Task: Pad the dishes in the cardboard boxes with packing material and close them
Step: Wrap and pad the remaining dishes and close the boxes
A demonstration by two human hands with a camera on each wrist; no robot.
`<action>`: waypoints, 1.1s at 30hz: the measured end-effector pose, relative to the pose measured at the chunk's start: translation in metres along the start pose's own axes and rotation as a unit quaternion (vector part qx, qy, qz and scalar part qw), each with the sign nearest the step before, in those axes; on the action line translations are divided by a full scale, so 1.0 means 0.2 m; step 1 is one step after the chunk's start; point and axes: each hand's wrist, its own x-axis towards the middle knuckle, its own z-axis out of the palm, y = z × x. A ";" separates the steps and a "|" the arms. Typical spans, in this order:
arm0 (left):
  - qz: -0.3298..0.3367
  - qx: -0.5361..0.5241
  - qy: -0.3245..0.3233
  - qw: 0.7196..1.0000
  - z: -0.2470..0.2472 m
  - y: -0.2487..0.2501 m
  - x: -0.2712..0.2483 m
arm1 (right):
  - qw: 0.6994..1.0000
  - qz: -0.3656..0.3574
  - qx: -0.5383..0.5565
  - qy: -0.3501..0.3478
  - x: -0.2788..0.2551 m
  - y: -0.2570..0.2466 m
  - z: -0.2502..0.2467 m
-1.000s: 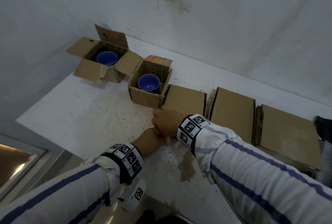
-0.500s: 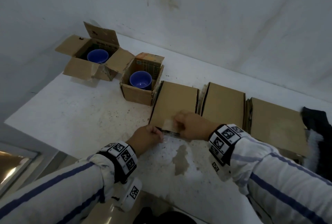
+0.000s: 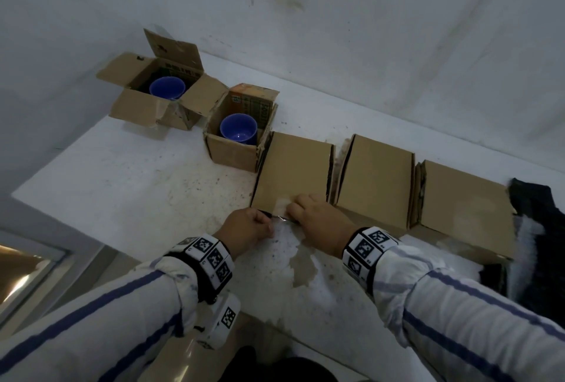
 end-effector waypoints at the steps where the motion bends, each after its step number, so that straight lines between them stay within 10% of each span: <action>1: -0.004 0.001 0.006 1.000 0.00 0.00 0.00 | 1.000 0.001 -0.001 -0.004 0.00 0.00 0.00; 20: -0.004 0.037 0.086 0.996 0.07 -0.02 -0.04 | 0.996 0.018 -0.072 0.042 0.04 -0.07 0.08; 33: -0.067 -0.143 0.053 0.986 0.01 0.07 -0.08 | 0.992 0.003 -0.054 0.110 0.05 -0.13 0.06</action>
